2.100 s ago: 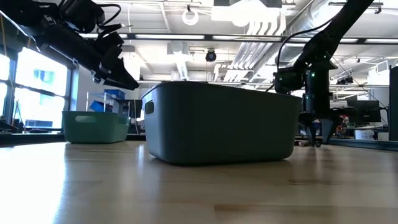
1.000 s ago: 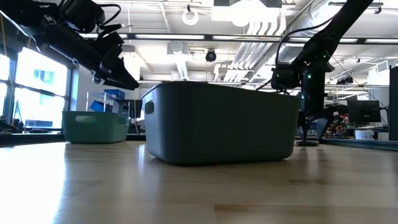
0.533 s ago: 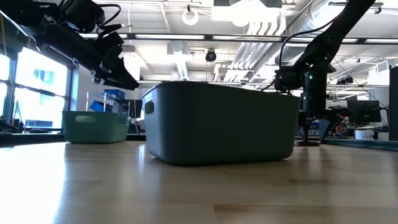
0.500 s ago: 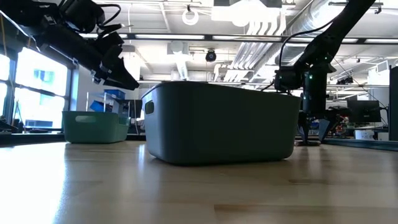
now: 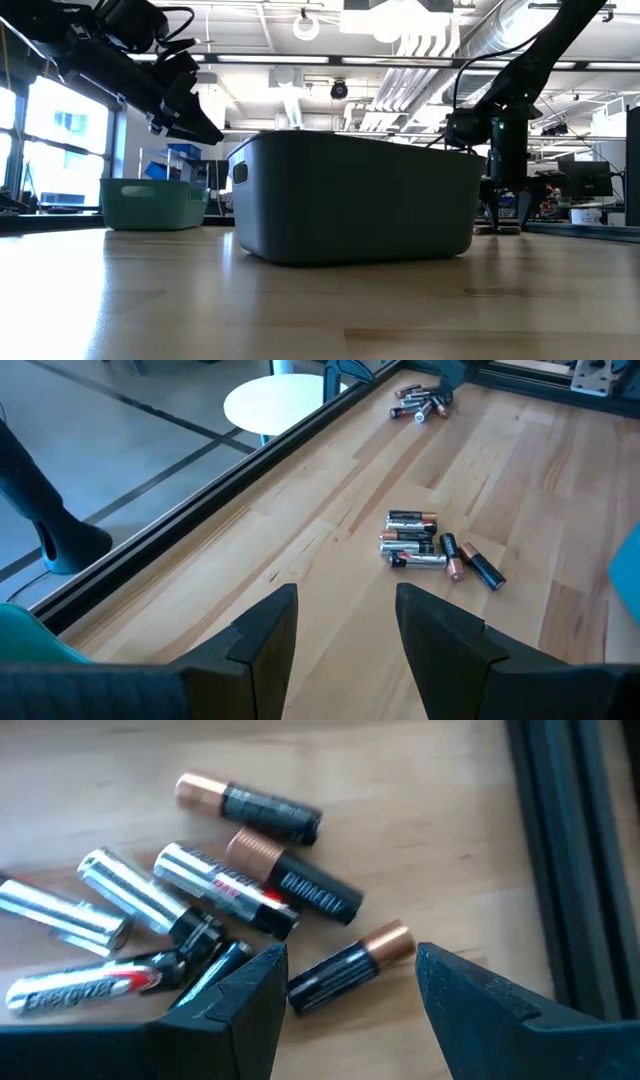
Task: Sort batteries
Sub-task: Put the black battery into the green bin
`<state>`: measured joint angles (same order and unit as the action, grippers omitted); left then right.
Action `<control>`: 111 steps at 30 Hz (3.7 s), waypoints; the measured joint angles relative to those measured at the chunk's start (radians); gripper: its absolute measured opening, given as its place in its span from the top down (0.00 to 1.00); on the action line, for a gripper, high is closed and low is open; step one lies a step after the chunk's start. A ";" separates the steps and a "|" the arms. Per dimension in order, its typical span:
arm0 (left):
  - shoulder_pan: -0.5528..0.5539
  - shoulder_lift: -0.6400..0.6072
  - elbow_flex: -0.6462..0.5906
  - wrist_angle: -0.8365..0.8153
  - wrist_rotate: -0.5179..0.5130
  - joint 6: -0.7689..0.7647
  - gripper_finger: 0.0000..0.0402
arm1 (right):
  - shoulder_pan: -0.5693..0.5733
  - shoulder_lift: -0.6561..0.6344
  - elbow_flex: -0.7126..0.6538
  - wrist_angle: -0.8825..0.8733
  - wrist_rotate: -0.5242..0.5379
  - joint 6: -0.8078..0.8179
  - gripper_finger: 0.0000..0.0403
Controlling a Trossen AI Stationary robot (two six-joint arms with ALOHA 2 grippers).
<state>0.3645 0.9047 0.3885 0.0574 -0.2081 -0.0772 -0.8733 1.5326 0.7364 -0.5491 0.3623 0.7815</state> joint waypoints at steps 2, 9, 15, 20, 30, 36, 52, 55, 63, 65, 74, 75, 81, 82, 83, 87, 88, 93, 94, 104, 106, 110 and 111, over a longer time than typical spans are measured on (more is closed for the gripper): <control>0.000 0.000 0.000 0.000 0.000 0.000 0.59 | 0.002 0.000 0.000 0.000 -0.003 0.000 0.46; -0.003 0.000 0.000 -0.003 0.000 0.000 0.59 | 0.004 0.000 0.000 -0.011 -0.055 0.012 0.51; -0.025 0.000 0.000 -0.001 0.000 0.001 0.59 | 0.004 0.000 0.000 -0.024 -0.074 -0.016 0.55; -0.040 0.000 0.000 0.000 0.000 0.002 0.59 | 0.010 0.000 0.000 -0.044 -0.105 -0.062 0.56; -0.040 0.000 0.000 0.017 0.000 0.002 0.59 | 0.034 0.000 0.000 0.012 -0.104 -0.041 0.56; -0.040 0.000 0.000 0.016 0.000 0.002 0.59 | 0.037 0.000 0.000 0.114 -0.015 -0.056 0.56; -0.040 0.000 0.000 0.015 0.000 0.010 0.59 | -0.036 0.000 0.002 0.261 0.131 -0.115 0.61; -0.040 0.000 0.000 0.016 0.000 0.010 0.59 | -0.026 -0.002 0.002 0.201 0.089 -0.130 0.64; -0.040 0.000 0.000 0.016 0.000 0.010 0.59 | 0.057 -0.026 0.002 -0.099 0.017 -0.070 0.65; -0.040 0.000 0.000 0.016 0.000 0.010 0.59 | 0.092 -0.032 0.002 -0.155 0.011 -0.046 0.65; -0.040 0.000 0.000 0.016 0.000 0.010 0.59 | 0.150 -0.032 0.002 -0.211 -0.045 0.027 0.65; -0.040 0.000 0.000 0.016 0.000 0.010 0.59 | 0.150 -0.032 0.002 -0.199 -0.050 0.009 0.65; -0.040 0.000 0.000 0.016 0.000 0.010 0.59 | 0.091 -0.032 0.002 -0.146 -0.022 -0.081 0.63; -0.040 0.000 0.000 0.016 0.000 0.010 0.59 | 0.077 -0.032 0.002 -0.136 -0.023 -0.104 0.62; -0.040 0.000 0.000 0.016 0.000 0.010 0.59 | 0.067 -0.032 0.002 -0.124 -0.025 -0.129 0.60; -0.040 0.000 0.000 0.016 0.000 0.010 0.59 | 0.031 -0.032 0.002 -0.110 -0.040 -0.213 0.49; -0.040 0.000 0.000 0.016 0.000 0.010 0.59 | 0.022 -0.032 0.002 -0.109 -0.039 -0.232 0.47; -0.040 0.000 0.000 0.015 0.000 0.010 0.59 | -0.006 -0.008 0.002 -0.113 -0.026 -0.275 0.42; -0.040 0.000 0.000 0.015 0.000 0.010 0.59 | 0.000 -0.005 0.002 -0.116 -0.021 -0.278 0.43; -0.041 0.000 0.000 0.014 0.000 0.010 0.59 | 0.051 0.036 0.006 -0.123 -0.084 -0.311 0.59; -0.044 0.000 0.000 0.014 0.000 0.010 0.59 | 0.063 0.036 0.006 -0.123 -0.106 -0.309 0.64; -0.051 0.000 0.000 0.014 0.000 0.010 0.59 | 0.099 0.037 0.005 -0.124 -0.155 -0.303 0.76; -0.052 0.000 0.000 0.014 0.000 0.010 0.59 | 0.110 0.037 0.005 -0.124 -0.164 -0.291 0.79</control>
<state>0.3123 0.9051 0.3889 0.0715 -0.2082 -0.0673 -0.7628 1.5695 0.7410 -0.6731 0.1980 0.4906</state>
